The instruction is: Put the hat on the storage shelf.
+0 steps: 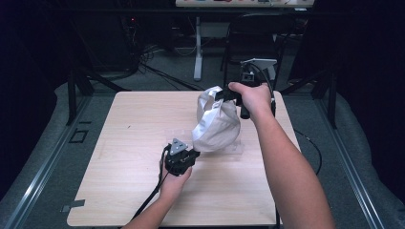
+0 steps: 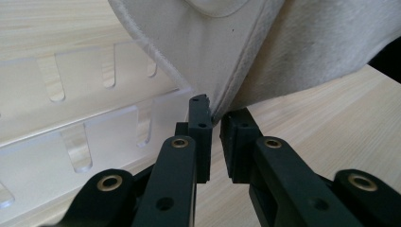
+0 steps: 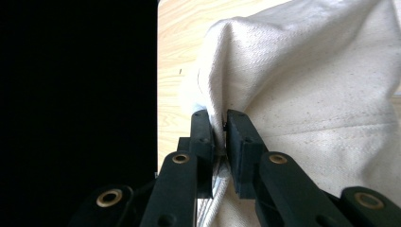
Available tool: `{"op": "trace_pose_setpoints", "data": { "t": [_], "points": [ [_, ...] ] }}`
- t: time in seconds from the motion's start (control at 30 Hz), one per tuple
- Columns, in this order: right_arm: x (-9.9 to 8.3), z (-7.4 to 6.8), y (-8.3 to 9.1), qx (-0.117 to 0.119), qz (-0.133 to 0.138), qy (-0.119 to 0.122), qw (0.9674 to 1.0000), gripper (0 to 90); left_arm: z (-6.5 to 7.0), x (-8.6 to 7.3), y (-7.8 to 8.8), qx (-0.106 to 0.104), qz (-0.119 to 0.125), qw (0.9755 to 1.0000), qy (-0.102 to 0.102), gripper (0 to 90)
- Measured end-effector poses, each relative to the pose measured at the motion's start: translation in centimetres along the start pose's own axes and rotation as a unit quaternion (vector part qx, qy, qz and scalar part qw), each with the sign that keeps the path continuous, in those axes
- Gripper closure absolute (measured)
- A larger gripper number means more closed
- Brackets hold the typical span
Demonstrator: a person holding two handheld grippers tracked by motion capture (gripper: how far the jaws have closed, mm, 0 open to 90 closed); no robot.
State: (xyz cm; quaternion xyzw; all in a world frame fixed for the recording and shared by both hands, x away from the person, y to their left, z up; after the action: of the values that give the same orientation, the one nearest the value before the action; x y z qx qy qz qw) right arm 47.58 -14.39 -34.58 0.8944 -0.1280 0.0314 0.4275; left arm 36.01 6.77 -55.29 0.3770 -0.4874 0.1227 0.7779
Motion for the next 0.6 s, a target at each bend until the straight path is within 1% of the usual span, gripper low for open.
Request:
{"op": "trace_pose_setpoints", "data": {
  "t": [0.07, 0.1, 0.13, 0.17, 0.23, 0.27, 0.3, 0.33, 0.37, 0.4, 0.43, 0.47, 0.53, 0.57, 0.6],
  "points": [
    [0.0, 0.1, -0.3, -0.003, -0.002, 0.001, 1.0, 81.7, -0.1, -0.1, 0.0, 0.0, 0.002, 1.0, 0.003, 83.7],
    [0.0, 0.1, -0.3, -0.004, -0.006, 0.004, 1.0, 81.7, -0.2, -0.2, 0.1, -0.003, 0.0, 1.0, 0.002, 83.7],
    [-0.1, 0.0, -0.4, -0.009, -0.011, 0.001, 0.9999, 81.7, -0.2, -0.2, 0.1, -0.004, -0.001, 1.0, 0.002, 83.8],
    [-0.1, 0.1, -0.5, -0.01, -0.01, 0.004, 0.9999, 81.7, -0.2, -0.3, 0.0, -0.001, 0.004, 1.0, 0.004, 83.9],
    [-0.1, 0.1, -0.6, -0.011, -0.011, 0.004, 0.9999, 81.7, -0.2, -0.4, -0.1, -0.001, 0.003, 1.0, 0.003, 84.2],
    [-0.1, 0.1, -0.7, -0.012, -0.008, 0.011, 0.9998, 81.7, -0.3, -0.5, -0.1, -0.005, 0.002, 1.0, 0.005, 84.3],
    [-0.1, 0.1, -0.8, -0.012, -0.01, 0.011, 0.9998, 81.7, -0.5, -0.5, 0.0, -0.011, -0.001, 0.9999, 0.01, 84.4],
    [-0.1, 0.2, -0.9, -0.013, -0.009, 0.011, 0.9998, 81.7, -0.6, -0.6, -0.1, -0.012, 0.003, 0.9998, 0.016, 84.4],
    [-0.2, 0.1, -0.9, -0.015, -0.009, 0.002, 0.9998, 81.7, -0.6, -0.6, 0.0, -0.015, -0.006, 0.9997, 0.019, 84.4],
    [-0.2, 0.2, -1.0, -0.016, -0.013, 0.007, 0.9998, 81.7, -0.7, -0.7, 0.1, -0.018, -0.006, 0.9996, 0.022, 84.4],
    [-0.2, 0.1, -1.2, -0.016, -0.011, 0.003, 0.9998, 81.7, -0.8, -0.8, 0.0, -0.018, 0.002, 0.9995, 0.025, 84.5],
    [-0.2, 0.2, -1.3, -0.016, -0.014, 0.005, 0.9998, 81.8, -0.8, -0.8, 0.0, -0.016, 0.0, 0.9995, 0.026, 84.5],
    [-0.3, 0.2, -1.5, -0.021, -0.012, 0.002, 0.9997, 81.8, -1.0, -1.1, -0.2, -0.015, -0.018, 0.9995, 0.021, 84.4],
    [-0.3, 0.3, -1.5, -0.025, -0.016, 0.008, 0.9995, 81.8, -1.0, -1.3, -0.4, -0.01, -0.02, 0.9995, 0.021, 84.3],
    [-0.3, 0.3, -1.5, -0.026, -0.015, 0.009, 0.9995, 81.8, -1.0, -1.6, -0.6, -0.01, -0.016, 0.9996, 0.022, 84.2]
  ]
}}
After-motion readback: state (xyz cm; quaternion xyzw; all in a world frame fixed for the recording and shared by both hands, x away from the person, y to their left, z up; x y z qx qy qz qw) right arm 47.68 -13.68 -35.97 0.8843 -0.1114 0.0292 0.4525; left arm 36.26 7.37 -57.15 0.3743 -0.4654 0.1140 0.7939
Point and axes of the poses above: each handheld gripper's, and its own axes: y roughly backward along the jaws, x roughly out of its top, z roughly to its right, the point moved 2 cm from there along -y, roughly forward along the jaws, and after that the axes turned 6 degrees about -x, right-handed, at the moved point
